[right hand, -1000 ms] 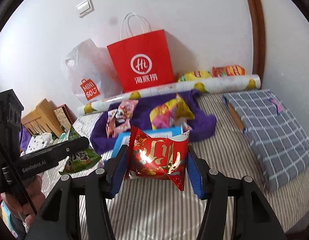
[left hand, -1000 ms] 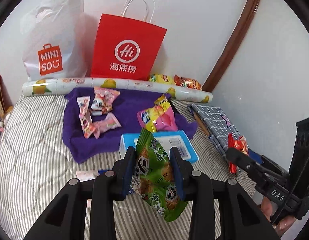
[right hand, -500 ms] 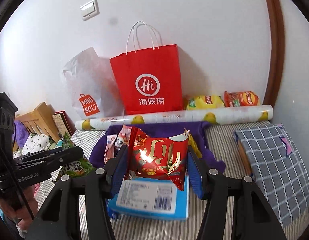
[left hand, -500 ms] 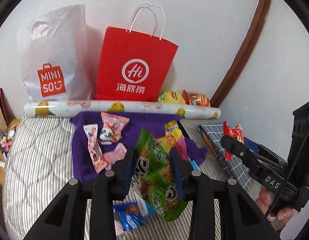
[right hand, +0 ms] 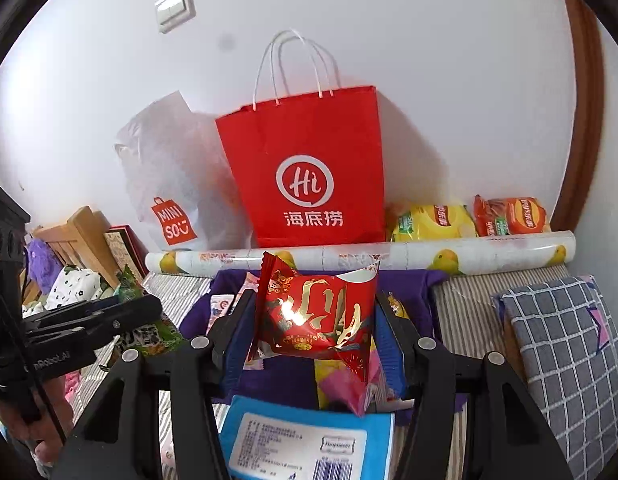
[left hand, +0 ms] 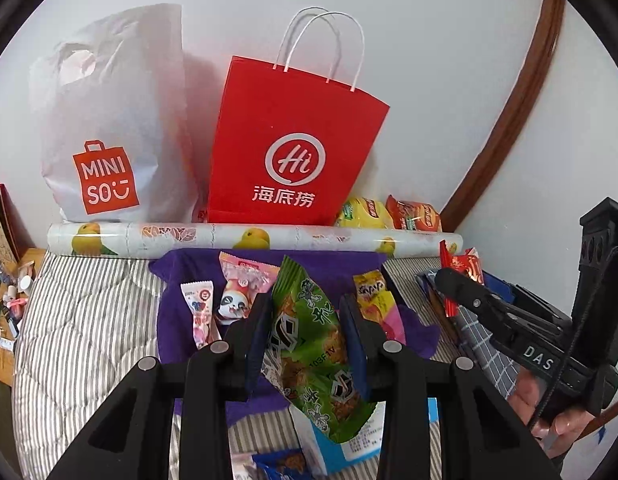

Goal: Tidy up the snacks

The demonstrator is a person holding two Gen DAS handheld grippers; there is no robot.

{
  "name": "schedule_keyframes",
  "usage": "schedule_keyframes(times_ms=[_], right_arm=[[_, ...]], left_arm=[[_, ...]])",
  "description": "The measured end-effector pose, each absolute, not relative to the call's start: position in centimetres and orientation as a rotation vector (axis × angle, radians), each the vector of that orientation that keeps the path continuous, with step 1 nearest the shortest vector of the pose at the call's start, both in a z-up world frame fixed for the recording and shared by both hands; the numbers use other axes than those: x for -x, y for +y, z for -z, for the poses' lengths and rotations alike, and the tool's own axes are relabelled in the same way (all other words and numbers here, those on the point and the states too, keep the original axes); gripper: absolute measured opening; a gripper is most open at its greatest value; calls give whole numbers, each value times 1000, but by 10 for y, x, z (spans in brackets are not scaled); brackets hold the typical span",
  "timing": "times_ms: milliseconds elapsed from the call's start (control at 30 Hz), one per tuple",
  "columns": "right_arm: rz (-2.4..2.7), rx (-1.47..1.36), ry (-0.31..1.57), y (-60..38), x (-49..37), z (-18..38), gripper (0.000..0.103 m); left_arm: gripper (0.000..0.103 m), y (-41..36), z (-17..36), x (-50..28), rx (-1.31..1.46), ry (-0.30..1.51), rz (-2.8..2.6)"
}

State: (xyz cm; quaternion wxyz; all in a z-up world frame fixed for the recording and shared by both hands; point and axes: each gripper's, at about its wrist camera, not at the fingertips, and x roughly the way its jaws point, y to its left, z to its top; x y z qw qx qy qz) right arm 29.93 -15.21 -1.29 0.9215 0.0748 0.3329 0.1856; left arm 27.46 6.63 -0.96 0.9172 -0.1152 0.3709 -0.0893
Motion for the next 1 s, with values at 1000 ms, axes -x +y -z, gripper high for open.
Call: schedule_keyframes(times_ms=[1000], right_arm=[[-421, -152, 877, -124, -361, 115, 58]], left_arm=[[34, 82, 111, -337, 328, 937, 128]])
